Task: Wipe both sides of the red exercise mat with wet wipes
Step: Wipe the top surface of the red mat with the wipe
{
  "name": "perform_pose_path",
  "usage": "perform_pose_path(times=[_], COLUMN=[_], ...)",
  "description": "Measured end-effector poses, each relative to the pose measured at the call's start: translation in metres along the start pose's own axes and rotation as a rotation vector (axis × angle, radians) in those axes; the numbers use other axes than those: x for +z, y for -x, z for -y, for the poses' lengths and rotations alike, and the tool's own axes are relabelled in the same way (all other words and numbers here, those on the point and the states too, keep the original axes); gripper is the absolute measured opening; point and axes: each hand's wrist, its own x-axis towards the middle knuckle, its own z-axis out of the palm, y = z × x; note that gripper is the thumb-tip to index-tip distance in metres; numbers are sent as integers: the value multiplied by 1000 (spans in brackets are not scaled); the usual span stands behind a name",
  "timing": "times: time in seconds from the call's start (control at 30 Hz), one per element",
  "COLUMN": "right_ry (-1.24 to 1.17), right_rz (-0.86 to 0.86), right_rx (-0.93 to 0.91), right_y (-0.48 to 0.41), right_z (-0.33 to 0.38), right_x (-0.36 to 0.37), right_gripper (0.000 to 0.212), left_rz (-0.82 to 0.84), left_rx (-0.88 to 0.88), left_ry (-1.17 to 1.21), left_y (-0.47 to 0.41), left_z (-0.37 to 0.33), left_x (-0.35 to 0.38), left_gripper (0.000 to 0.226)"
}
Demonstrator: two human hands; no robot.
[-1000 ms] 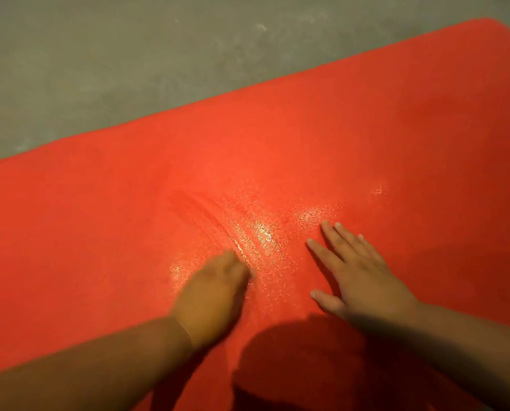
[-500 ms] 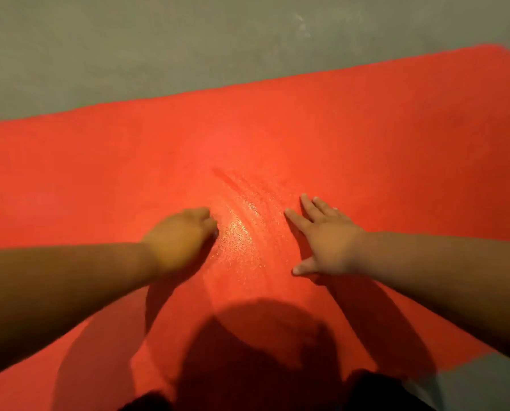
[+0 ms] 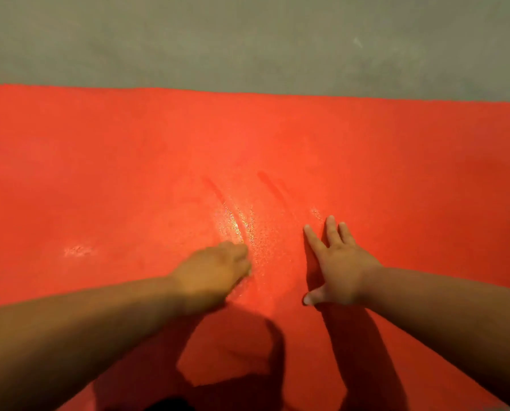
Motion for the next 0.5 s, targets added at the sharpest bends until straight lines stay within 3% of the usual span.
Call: perform_pose_path(times=[0.07,0.13,0.17,0.23,0.3,0.33,0.4,0.5], right_ry=[-18,-54,-92,-182,-268,-308,-364,-373], right_rz=[13,0,-9,-15,-11,-7,5,11], right_rx=[9,43,71,125,151,156,154,94], right_y=[3,7,8,13,17,19,24,30], right_z=[14,30,37,54,69,76,82,73], right_x=[4,10,13,19,25,27,31,37], right_gripper=[135,136,136,136,137,137,136,132], left_rz=[174,77,-67,-265,-298,-289,-228,-82], left_rx=[302,278,131,-326,-698,-795,-743,-223], left_ry=[-8,-9,-57,-123,-46,14,40,42], left_y=[26,20,10,-6,-5,1,17,62], left_z=[-11,15,33,77,106,107,84,10], left_x=[13,7,1,-18,-33,-35,-28,-1], left_gripper=[13,17,17,12,16,17,12,19])
